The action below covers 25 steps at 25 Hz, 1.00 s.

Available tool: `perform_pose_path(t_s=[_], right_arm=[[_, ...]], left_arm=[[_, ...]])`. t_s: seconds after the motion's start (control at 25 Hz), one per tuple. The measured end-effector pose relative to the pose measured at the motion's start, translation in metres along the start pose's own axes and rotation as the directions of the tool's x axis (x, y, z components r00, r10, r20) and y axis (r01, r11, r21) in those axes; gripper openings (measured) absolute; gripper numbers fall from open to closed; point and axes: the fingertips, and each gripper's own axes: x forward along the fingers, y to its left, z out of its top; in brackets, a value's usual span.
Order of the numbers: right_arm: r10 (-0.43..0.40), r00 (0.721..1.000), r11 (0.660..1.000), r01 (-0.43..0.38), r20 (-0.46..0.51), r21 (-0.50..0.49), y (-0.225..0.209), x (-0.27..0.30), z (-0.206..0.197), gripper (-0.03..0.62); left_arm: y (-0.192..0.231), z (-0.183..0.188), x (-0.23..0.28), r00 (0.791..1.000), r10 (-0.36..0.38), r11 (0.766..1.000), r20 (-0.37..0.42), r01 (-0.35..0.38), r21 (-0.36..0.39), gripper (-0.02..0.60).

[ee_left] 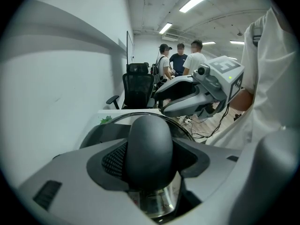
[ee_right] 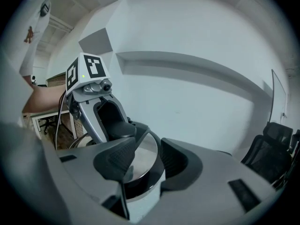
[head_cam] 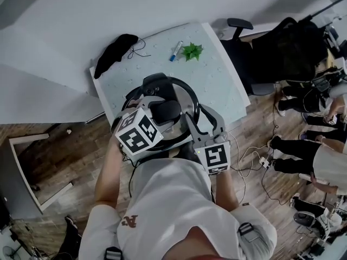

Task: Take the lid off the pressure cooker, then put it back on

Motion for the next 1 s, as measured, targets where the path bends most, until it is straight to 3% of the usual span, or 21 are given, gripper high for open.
perform_pose_path(t_s=[0.52, 0.8, 1.0], right_arm=[[0.028, 0.999, 1.0, -0.028, -0.02, 0.013, 0.024, 0.006, -0.006, 0.172], [0.032, 0.999, 0.999, -0.032, -0.025, 0.011, 0.03, 0.006, -0.006, 0.172], [0.037, 0.999, 0.999, -0.037, -0.028, 0.011, 0.034, 0.008, -0.007, 0.172]], left_arm=[[-0.018, -0.034, -0.015, 0.992, -0.123, 0.992, -0.031, 0.123, 0.011, 0.276], [-0.017, -0.046, -0.016, 0.991, -0.111, 0.993, -0.071, 0.114, 0.035, 0.276], [-0.009, -0.058, -0.014, 0.991, -0.107, 0.994, -0.079, 0.108, 0.002, 0.276]])
